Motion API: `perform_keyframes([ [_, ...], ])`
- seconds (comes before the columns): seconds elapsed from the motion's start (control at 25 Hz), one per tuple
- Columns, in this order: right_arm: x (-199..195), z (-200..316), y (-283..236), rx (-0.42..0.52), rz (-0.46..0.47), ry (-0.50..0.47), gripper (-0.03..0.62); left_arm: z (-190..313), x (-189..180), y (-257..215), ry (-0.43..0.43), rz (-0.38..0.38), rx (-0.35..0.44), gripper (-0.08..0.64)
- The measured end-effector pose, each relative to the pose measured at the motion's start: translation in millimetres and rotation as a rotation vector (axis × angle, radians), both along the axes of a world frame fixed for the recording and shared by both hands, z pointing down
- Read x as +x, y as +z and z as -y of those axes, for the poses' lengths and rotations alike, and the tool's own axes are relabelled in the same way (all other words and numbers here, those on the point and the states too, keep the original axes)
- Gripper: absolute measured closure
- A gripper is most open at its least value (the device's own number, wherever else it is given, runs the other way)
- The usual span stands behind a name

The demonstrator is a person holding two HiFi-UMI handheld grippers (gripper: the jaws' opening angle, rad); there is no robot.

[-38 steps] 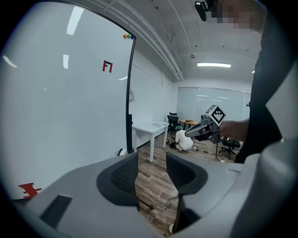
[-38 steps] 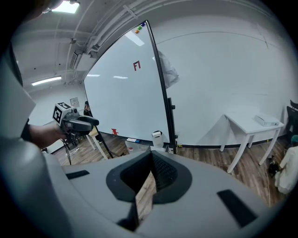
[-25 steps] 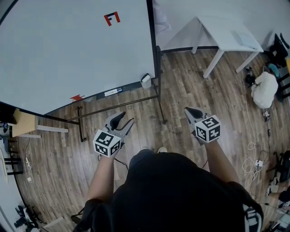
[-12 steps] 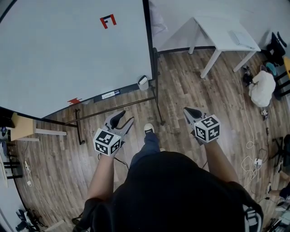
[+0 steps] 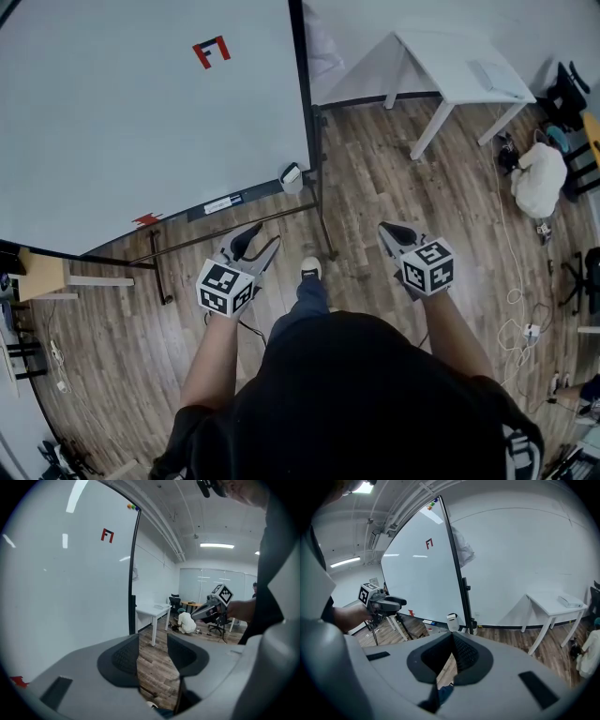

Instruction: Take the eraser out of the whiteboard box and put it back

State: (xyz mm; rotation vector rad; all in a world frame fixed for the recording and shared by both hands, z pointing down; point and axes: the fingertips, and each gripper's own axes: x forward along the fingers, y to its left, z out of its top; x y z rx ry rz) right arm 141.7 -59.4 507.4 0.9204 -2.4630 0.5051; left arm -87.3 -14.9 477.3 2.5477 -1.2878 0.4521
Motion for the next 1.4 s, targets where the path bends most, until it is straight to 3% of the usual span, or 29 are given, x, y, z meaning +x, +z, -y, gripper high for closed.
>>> perform_keyframes([
  [1.4,-27,78,45,-0.093,-0.032,0.029,0.597,129,-2,55,0.086,0.023,-0.101,0.362],
])
